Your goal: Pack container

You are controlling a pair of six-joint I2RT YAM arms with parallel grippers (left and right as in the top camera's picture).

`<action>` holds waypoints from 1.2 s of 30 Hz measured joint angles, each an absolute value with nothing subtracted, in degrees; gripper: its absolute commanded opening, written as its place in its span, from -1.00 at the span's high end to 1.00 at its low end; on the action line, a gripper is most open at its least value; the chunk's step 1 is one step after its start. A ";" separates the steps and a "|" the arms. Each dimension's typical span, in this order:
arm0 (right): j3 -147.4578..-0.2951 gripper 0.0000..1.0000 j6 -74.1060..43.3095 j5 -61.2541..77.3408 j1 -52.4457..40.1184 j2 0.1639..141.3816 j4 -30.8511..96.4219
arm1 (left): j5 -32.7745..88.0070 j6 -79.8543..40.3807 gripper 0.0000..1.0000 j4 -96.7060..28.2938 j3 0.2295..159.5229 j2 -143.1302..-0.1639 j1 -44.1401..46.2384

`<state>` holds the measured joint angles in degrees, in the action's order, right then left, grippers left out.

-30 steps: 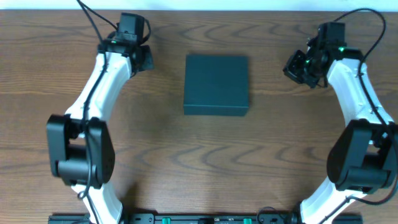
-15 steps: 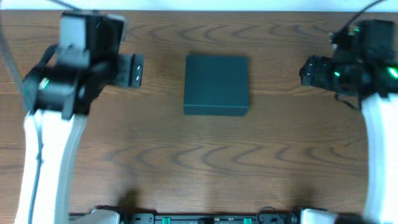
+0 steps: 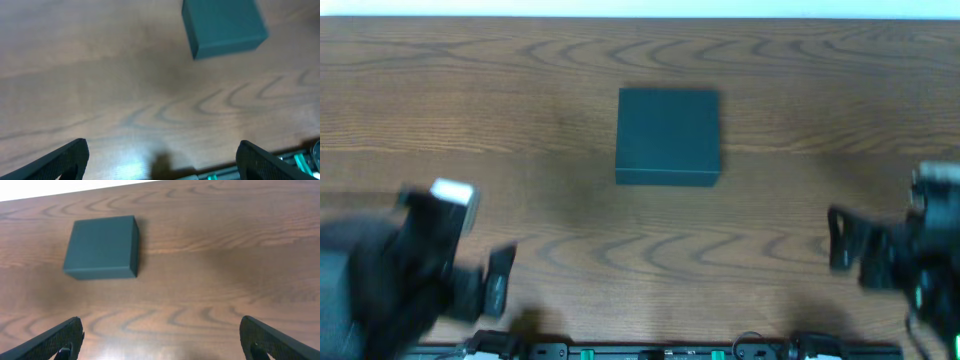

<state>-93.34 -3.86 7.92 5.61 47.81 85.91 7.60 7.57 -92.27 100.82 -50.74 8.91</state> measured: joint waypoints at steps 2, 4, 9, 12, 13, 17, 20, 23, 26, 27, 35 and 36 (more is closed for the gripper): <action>-93.45 -0.99 -3.27 8.25 5.61 42.83 87.96 | 7.62 7.57 -0.91 -92.29 100.90 -44.47 8.91; -93.60 -0.97 -2.15 8.95 5.61 38.30 89.17 | 7.75 7.57 -0.91 -92.29 101.16 -37.69 8.91; -93.62 -0.95 -0.60 14.13 5.61 29.15 92.29 | 7.68 6.11 -0.91 -92.25 101.56 -23.75 8.91; -91.81 -0.96 -0.62 16.25 5.61 23.66 91.55 | 6.15 3.60 -0.91 -92.07 100.29 -18.72 8.91; -90.28 -0.96 -0.64 16.67 5.63 21.54 90.00 | 4.93 2.55 -0.91 -92.03 99.07 -16.91 8.91; -77.06 -0.99 -1.85 18.11 6.63 12.10 77.32 | 0.84 -0.56 -0.91 -84.79 88.47 -11.53 8.91; -63.05 -0.99 -3.73 20.47 7.70 9.32 62.76 | 0.62 -1.48 -0.91 -71.66 75.13 -10.85 8.91; -50.48 -0.99 -4.67 23.88 7.73 10.74 46.50 | 0.60 -1.65 -0.91 -54.11 59.11 -11.81 8.91; -39.35 -0.99 -5.10 24.84 7.73 11.22 31.22 | 0.62 -1.72 -0.91 -36.53 42.76 -12.69 8.91; -36.34 -0.99 -5.30 24.84 7.73 11.40 27.79 | 0.62 -1.65 -0.91 -32.56 38.87 -13.04 8.91; -18.15 -0.98 -11.14 21.82 7.73 13.43 9.45 | -3.07 -7.60 -0.91 7.64 15.77 -15.38 8.91; -16.53 -0.98 -11.86 20.64 7.73 13.65 8.84 | -4.25 -8.19 -0.91 8.23 14.13 -15.99 8.91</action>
